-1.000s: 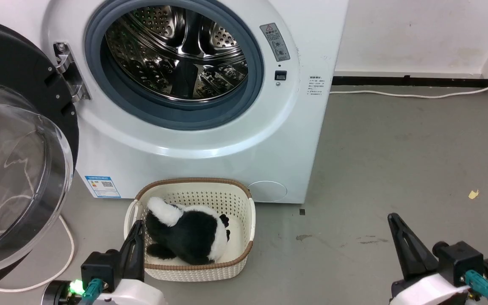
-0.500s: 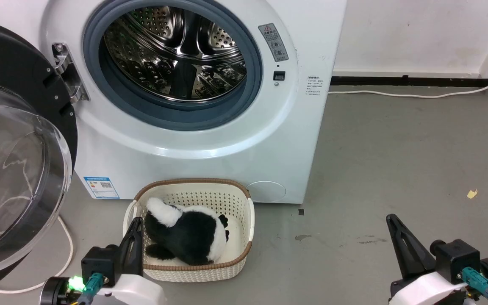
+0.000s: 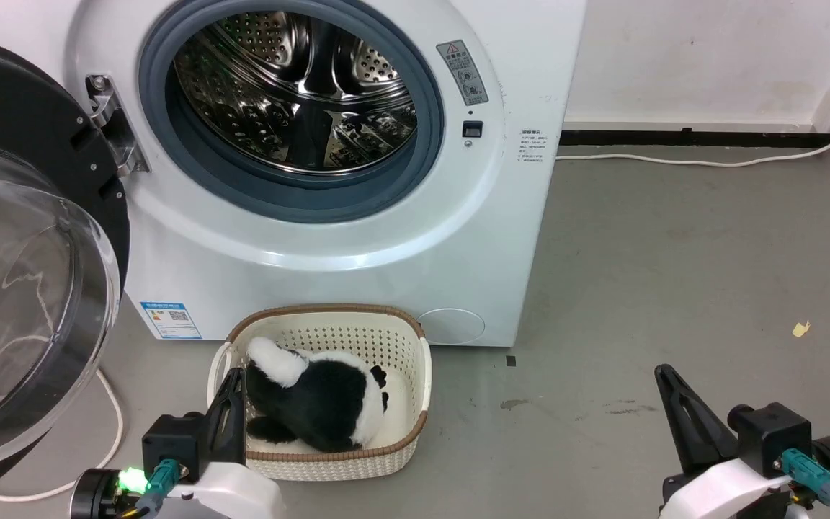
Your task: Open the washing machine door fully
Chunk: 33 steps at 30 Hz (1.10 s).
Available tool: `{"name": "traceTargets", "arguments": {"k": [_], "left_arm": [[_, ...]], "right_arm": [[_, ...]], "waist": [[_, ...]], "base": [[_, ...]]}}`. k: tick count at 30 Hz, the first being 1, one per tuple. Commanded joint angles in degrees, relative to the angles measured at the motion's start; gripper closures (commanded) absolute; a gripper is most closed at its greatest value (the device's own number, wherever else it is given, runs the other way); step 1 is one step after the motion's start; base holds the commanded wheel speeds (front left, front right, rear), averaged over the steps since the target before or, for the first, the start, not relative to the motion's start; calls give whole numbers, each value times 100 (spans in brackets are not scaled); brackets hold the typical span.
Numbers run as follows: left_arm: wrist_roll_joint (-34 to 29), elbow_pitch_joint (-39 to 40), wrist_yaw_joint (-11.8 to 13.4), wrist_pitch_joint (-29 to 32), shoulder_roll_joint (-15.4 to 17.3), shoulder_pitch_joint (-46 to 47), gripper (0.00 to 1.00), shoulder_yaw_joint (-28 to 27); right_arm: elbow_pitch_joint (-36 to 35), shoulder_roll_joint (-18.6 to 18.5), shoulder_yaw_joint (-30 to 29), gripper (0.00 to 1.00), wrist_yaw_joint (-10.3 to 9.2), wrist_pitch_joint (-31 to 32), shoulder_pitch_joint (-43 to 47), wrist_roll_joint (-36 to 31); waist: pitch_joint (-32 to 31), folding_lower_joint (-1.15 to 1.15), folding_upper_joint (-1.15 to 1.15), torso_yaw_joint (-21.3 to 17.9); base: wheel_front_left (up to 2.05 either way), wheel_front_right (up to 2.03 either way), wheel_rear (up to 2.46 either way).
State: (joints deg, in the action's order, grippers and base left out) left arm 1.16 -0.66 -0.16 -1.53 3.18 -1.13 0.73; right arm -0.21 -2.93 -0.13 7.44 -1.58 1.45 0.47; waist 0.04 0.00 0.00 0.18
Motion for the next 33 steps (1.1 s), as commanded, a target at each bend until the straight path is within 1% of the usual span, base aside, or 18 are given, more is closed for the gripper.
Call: {"name": "traceTargets", "arguments": {"k": [1,12,33], "left_arm": [[-42,31,12,26,-1,84,100,-31],[-114,66,16,151,-30,113,100,-72],[-116,66,16,153,-30,113,100,-73]], "right_arm": [[17,5,5,100,4,26,-105,-37],[21,5,12,100,5,155,-144,-47],[21,5,13,100,5,158,-145,-47]], "waist": [[0,0,0,-1],[-4,0,0,-18],[-4,0,0,-18]], "base": [[0,0,0],[0,0,0],[0,0,0]]}}
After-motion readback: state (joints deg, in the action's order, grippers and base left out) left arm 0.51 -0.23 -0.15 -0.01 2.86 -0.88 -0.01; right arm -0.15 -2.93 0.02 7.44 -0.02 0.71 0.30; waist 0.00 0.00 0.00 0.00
